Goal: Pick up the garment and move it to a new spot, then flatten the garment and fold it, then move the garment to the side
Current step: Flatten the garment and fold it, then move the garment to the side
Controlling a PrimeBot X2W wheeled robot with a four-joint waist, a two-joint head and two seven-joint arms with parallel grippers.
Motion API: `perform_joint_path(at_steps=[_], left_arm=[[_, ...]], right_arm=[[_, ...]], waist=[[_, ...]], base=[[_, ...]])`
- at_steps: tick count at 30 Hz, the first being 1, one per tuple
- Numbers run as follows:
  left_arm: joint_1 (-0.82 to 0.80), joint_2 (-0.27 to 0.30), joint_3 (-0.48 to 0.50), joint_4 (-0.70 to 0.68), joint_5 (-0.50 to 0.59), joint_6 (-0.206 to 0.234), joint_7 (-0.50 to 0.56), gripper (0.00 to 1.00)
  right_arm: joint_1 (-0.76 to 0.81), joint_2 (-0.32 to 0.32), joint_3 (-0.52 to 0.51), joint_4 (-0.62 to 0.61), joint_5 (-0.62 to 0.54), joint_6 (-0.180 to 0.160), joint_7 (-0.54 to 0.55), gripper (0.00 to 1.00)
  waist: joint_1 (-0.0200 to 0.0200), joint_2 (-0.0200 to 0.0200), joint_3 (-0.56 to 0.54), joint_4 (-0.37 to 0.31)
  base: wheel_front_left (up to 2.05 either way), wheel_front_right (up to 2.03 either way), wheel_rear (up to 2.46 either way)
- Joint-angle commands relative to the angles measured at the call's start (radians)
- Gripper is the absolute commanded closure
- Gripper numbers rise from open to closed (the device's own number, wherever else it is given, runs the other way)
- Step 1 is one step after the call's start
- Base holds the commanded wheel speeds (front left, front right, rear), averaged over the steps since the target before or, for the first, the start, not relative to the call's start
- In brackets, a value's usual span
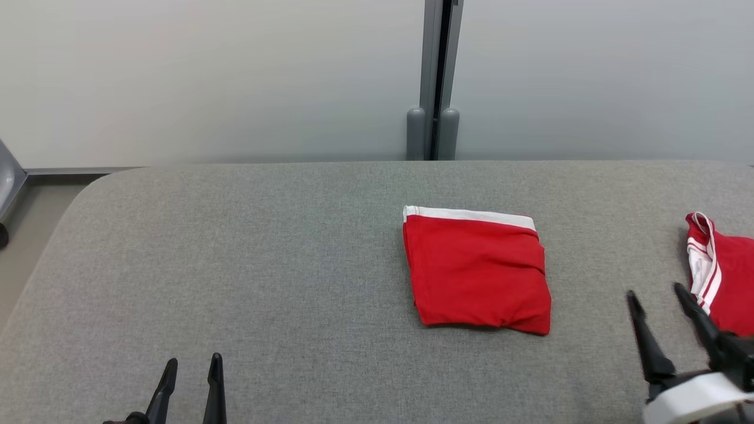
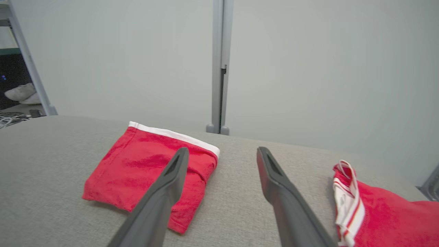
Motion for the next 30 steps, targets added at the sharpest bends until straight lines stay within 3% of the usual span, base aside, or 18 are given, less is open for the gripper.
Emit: perform_joint_path(at_steps=[1, 8, 13, 17, 20, 21, 25, 30], left_arm=[[0.017, 0.004, 0.008, 0.001, -0.006, -0.015, -0.002, 0.0], [0.029, 0.004, -0.009, 0.008, -0.015, -0.047, -0.002, 0.0], [0.029, 0.004, -0.018, 0.008, -0.012, -0.053, -0.002, 0.0], [0.003, 0.004, -0.022, 0.004, -0.006, -0.056, -0.002, 0.0], [-0.02, 0.004, -0.039, 0.009, -0.008, -0.056, -0.002, 0.0], [-0.02, 0.004, -0.039, 0.009, -0.008, -0.056, -0.002, 0.0], [-0.092, 0.004, -0.089, 0.008, -0.026, -0.057, -0.001, 0.0], [-0.163, 0.005, -0.161, 0.018, -0.055, -0.043, -0.002, 0.0]], right_arm=[[0.052, 0.001, -0.06, -0.014, -0.012, 0.0, -0.004, 0.0], [0.16, 0.051, -0.2, -0.001, -0.035, 0.0, -0.004, 0.0], [0.16, 0.075, -0.185, 0.015, -0.044, 0.0, -0.004, 0.0], [0.091, 0.086, -0.132, 0.03, 0.051, 0.0, 0.009, 0.0], [-0.001, 0.065, -0.058, 0.03, 0.179, 0.0, 0.142, 0.0], [-0.001, 0.065, -0.058, 0.03, 0.179, 0.0, 0.142, 0.0], [-0.154, 0.038, -0.007, 0.051, 0.313, 0.0, 0.374, 0.0], [-0.308, 0.039, -0.009, 0.157, 0.359, 0.001, 0.536, 0.0]], waist=[[0.0, -0.0001, -0.027, -0.011], [0.0, -0.0001, -0.051, -0.006], [0.0, -0.0001, -0.051, -0.009], [0.0, -0.0001, -0.023, -0.004], [0.0, -0.0001, 0.015, 0.008], [0.0, -0.0001, 0.015, 0.008], [0.0, -0.0001, 0.104, 0.036], [0.0, -0.0001, 0.178, 0.08]], base=[[0.0, 0.0, 0.0], [0.0, 0.0, 0.0], [0.0, 0.0, 0.0], [0.0, 0.0, 0.0], [0.0, 0.0, 0.0], [0.0, 0.0, 0.0], [0.0, 0.0, 0.0], [0.0, 0.0, 0.0]])
